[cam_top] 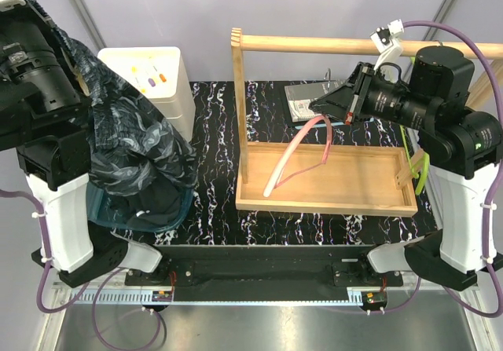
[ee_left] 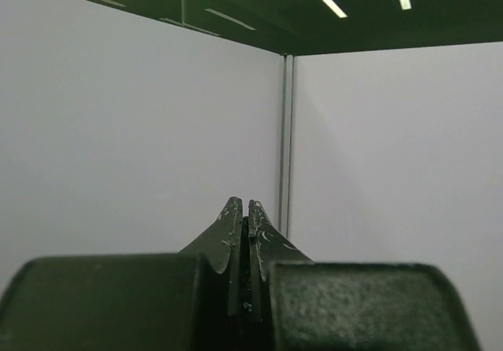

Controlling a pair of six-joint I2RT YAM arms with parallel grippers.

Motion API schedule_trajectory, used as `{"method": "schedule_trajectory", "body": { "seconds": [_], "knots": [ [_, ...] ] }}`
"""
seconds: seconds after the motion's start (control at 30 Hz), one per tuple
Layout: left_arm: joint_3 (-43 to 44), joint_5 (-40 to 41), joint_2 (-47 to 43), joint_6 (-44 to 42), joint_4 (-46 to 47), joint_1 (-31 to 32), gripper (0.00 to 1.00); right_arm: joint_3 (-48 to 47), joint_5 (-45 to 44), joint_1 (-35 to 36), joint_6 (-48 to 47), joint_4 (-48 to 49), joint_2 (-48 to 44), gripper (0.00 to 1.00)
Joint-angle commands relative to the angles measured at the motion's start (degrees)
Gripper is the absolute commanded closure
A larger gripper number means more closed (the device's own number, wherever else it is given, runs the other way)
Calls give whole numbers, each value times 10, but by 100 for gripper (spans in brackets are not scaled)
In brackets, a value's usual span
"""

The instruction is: Remove the shorts from the hanger

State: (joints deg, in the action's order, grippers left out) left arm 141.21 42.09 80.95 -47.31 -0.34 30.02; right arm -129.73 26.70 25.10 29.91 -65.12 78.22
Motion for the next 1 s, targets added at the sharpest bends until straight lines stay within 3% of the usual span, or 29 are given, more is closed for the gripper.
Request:
{"method": "schedule_trajectory", "body": {
  "seconds": [0.0,0.17,0.3,0.5,0.67,0.8,0.9,0.97],
  "knots": [
    [-24,-33,-28,36,-17,-43,100,-26,18,-1,-23,-2,3,100],
    [-85,-17,-65,101,-55,-60,100,-16,27,-1,-22,10,6,100],
    [-218,2,-122,199,-97,-67,100,-6,30,-1,-21,18,4,100],
    [-378,41,-190,410,-231,-80,100,19,35,-1,-17,26,-9,100],
    [-501,52,-228,593,-343,-134,100,33,42,-1,-15,29,-17,100],
    [-595,-61,-233,682,-401,-238,100,46,48,-1,-6,32,-25,100],
    [-660,-202,-236,793,-414,-359,100,54,50,-1,-1,33,-29,100],
    [-709,-235,-250,850,-426,-389,100,55,49,-1,-1,32,-32,100]
  ]
}}
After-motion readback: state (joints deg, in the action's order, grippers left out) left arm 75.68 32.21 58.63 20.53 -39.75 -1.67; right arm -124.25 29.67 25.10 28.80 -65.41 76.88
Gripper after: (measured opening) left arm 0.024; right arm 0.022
